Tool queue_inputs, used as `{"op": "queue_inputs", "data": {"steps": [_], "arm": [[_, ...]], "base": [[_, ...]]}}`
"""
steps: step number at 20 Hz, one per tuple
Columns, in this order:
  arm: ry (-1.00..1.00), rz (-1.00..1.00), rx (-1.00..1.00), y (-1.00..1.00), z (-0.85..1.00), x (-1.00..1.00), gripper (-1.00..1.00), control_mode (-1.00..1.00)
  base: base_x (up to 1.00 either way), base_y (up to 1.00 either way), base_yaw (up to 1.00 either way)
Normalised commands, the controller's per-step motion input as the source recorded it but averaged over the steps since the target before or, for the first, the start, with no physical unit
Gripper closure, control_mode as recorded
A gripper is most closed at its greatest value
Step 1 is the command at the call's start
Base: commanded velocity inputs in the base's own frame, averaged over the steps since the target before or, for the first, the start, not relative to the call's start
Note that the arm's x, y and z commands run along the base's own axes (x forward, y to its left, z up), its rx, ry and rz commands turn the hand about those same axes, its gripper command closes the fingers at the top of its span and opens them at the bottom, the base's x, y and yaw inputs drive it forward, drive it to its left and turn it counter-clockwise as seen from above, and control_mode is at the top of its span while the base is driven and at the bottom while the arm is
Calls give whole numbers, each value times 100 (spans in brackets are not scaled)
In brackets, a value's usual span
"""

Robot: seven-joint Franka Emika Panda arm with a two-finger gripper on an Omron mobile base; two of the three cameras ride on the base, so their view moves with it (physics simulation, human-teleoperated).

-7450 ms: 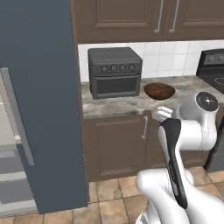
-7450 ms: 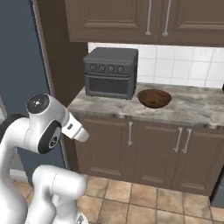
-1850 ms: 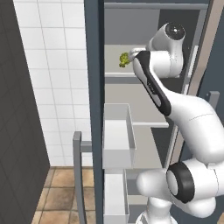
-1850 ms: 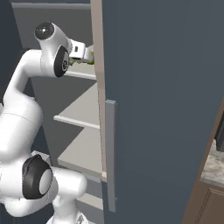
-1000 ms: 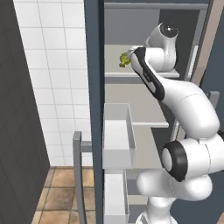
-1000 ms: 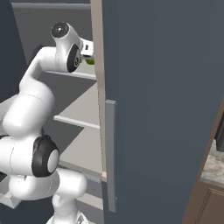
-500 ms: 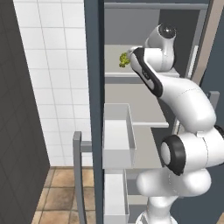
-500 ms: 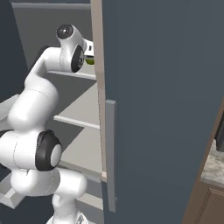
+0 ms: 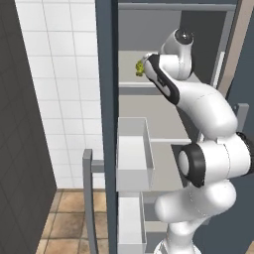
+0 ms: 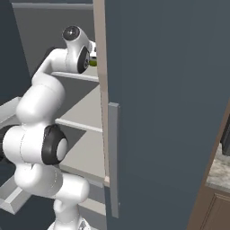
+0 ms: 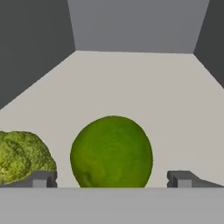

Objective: Take the lime, broccoli, and pear from the freezer and place them in the bowl on the counter.

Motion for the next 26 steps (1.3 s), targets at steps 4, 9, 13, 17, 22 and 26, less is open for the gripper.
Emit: {"op": "queue_inputs", "data": {"steps": [4, 9, 13, 17, 22, 26], "arm": [[0, 0, 0, 0, -12, 32, -100, -100], [0, 0, 0, 0, -10, 34, -100, -100], [1, 0, 0, 4, -18, 25, 100, -100], [0, 0, 0, 0, -32, 5, 100, -100], [1, 0, 1, 0, -27, 0, 100, -100], [-4, 0, 0, 0, 1, -40, 100, -100]], "base": [[0, 0, 0], [0, 0, 0], [0, 0, 0], [0, 0, 0], [0, 0, 0], [0, 0, 0]]}}
